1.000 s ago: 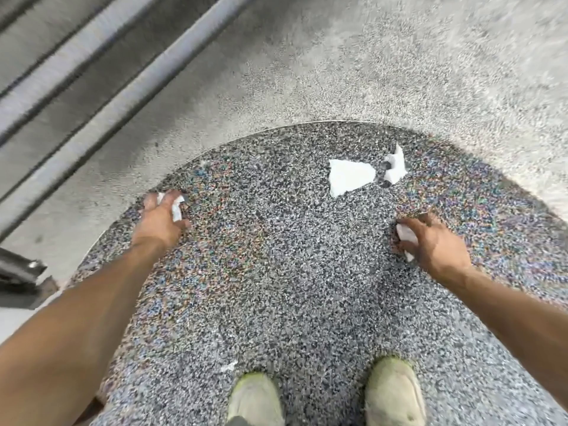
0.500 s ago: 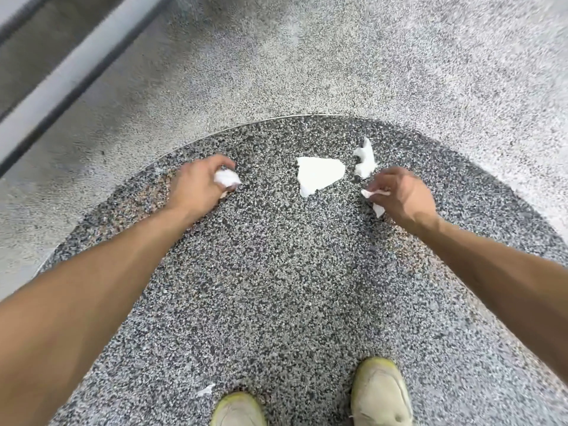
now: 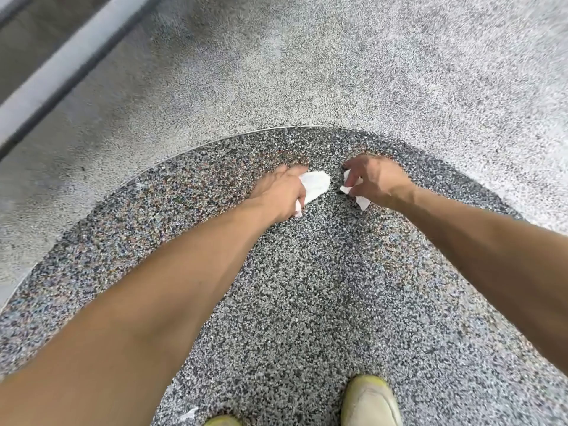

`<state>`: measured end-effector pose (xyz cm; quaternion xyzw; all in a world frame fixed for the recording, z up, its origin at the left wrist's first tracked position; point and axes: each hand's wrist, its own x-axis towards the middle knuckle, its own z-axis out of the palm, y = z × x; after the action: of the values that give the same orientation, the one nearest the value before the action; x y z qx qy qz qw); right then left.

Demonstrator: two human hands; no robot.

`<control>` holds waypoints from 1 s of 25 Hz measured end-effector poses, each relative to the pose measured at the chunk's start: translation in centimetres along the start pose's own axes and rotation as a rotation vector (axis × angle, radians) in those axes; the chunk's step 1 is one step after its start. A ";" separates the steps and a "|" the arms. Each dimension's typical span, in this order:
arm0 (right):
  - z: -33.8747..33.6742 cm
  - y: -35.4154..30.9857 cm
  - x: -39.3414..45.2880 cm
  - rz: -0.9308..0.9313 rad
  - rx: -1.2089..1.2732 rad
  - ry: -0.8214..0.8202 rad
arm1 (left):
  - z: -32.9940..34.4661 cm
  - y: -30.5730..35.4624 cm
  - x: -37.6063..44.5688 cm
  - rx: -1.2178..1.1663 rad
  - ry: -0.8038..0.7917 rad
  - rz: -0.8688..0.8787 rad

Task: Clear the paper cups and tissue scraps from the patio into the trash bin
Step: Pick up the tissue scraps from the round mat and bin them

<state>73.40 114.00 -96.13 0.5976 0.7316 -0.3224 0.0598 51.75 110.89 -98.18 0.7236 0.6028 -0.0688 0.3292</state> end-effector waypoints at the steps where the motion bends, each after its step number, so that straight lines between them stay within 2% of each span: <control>1: 0.3 0.4 0.1 -0.024 -0.042 0.025 | 0.4 -0.2 -0.3 0.035 0.036 0.021; 5: 1.9 1.5 -0.3 0.038 0.012 0.135 | 1.2 -0.5 -1.3 0.117 0.094 0.073; 9: 2.8 1.8 -1.5 0.073 0.152 0.190 | 0.5 -0.1 -2.5 0.004 0.101 0.049; 14: -0.9 -2.2 -7.7 -0.040 0.369 0.304 | -3.7 2.3 -8.3 -0.087 0.152 -0.032; 19: -10.4 -10.2 -16.3 0.017 0.344 0.275 | -13.7 7.2 -18.2 -0.176 0.217 -0.074; 25: -29.9 -22.3 -27.5 -0.012 0.401 0.295 | -31.3 14.7 -30.4 -0.333 0.352 -0.075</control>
<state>69.62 105.55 -50.75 0.6337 0.6573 -0.3708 -0.1696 47.91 102.41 -53.02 0.6375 0.6802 0.1466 0.3308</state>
